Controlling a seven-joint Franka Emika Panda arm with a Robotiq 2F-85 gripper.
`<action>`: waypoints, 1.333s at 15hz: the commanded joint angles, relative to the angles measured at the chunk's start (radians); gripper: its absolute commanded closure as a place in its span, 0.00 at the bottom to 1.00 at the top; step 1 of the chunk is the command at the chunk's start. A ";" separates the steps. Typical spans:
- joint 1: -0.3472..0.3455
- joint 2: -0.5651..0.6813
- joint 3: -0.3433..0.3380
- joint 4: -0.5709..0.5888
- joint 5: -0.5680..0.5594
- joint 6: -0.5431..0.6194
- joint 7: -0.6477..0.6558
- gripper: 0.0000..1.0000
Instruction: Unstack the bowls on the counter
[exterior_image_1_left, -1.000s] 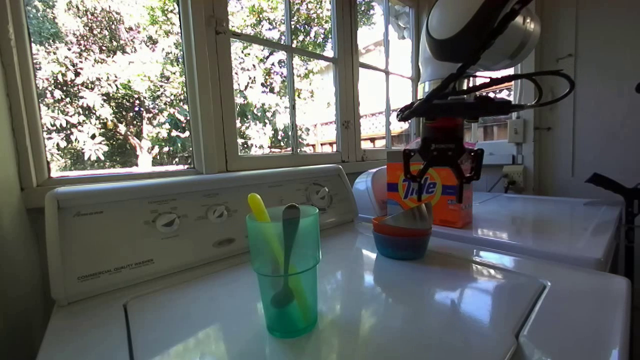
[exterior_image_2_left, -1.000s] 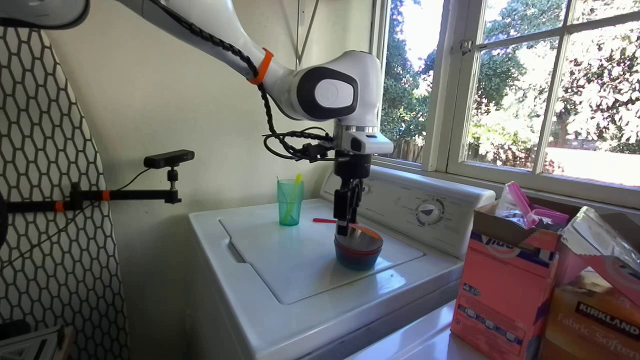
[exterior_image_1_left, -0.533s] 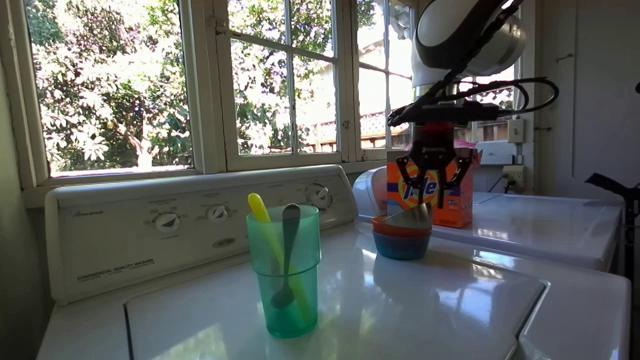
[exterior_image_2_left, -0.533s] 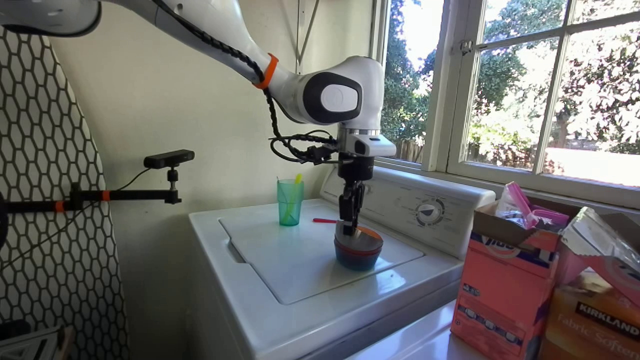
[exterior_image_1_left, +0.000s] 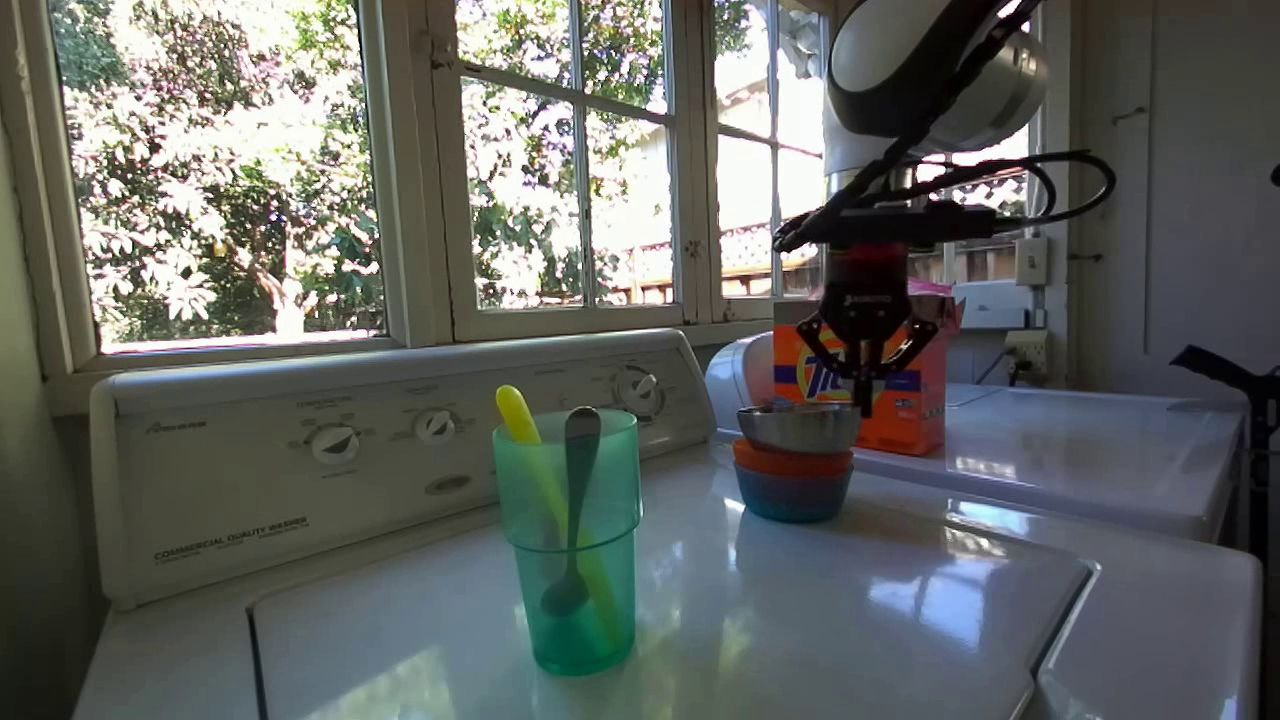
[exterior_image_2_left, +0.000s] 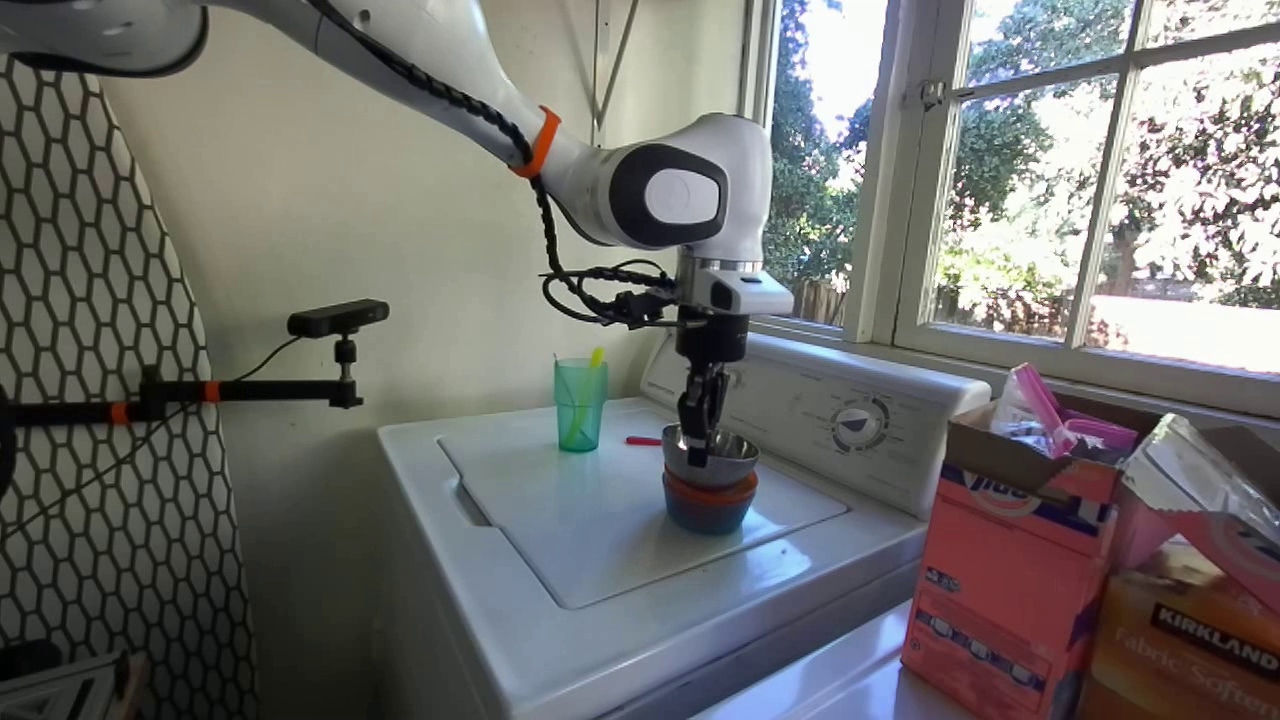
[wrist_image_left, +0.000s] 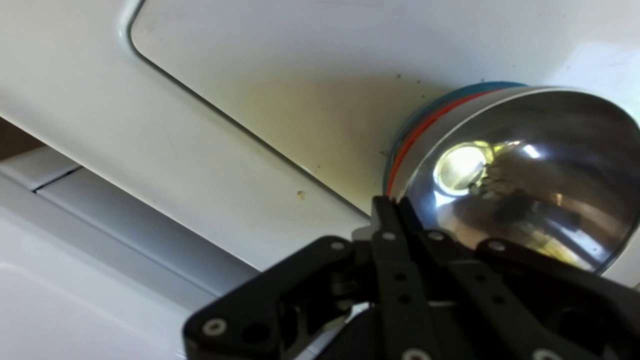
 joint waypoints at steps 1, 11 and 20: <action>0.003 -0.019 -0.010 0.008 0.039 -0.062 -0.032 0.99; 0.013 -0.277 0.008 -0.068 -0.025 -0.038 -0.278 0.99; 0.020 -0.308 0.036 -0.023 -0.004 -0.074 -0.360 0.97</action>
